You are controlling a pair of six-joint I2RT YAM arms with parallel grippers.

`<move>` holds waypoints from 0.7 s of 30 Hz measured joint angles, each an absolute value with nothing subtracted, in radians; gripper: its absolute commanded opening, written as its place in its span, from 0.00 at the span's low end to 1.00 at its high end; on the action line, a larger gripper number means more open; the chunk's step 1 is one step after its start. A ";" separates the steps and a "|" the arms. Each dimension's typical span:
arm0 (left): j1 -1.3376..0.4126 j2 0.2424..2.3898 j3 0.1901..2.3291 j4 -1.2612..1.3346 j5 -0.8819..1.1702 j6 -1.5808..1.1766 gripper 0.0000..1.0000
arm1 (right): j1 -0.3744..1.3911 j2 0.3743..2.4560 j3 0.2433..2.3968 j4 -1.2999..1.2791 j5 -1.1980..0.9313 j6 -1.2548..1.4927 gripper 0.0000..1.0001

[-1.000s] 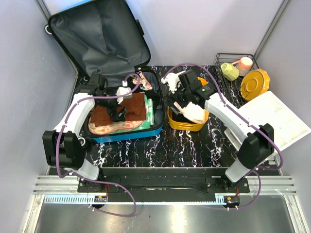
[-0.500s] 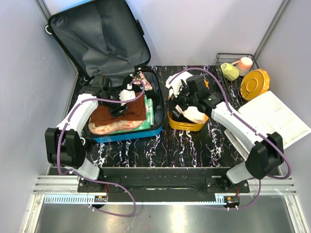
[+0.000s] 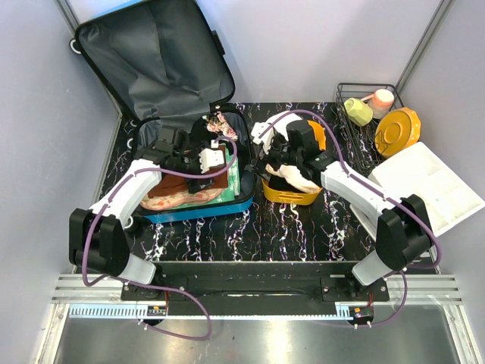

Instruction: Open, take out, and arrange the luggage

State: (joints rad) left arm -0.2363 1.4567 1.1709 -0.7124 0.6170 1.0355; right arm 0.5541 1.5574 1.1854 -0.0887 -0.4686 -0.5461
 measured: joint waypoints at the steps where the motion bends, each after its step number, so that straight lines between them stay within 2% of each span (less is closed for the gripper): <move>1: -0.254 1.457 1.159 -0.686 0.616 1.026 0.84 | 0.553 1.557 1.185 -0.086 -0.472 -0.546 1.00; 12: -0.303 1.514 1.105 -0.600 0.589 1.071 0.83 | 0.516 1.557 1.185 -0.063 -0.473 -0.541 1.00; 16: -0.316 1.514 1.098 -0.589 0.570 1.102 0.65 | 0.508 1.557 1.185 -0.059 -0.474 -0.546 1.00; 17: -0.317 1.514 1.098 -0.584 0.569 1.100 0.56 | 0.508 1.558 1.185 -0.051 -0.474 -0.547 1.00; 20: -0.308 1.514 1.105 -0.582 0.577 1.082 0.43 | 0.508 1.565 1.185 -0.024 -0.484 -0.558 1.00; 21: -0.301 1.514 1.112 -0.587 0.588 1.073 0.33 | 0.508 1.571 1.187 -0.015 -0.490 -0.564 1.00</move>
State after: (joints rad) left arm -0.3008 1.5143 1.1122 -0.5869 0.5877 1.0729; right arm 0.5076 1.5711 1.1866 -0.0151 -0.4900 -0.5636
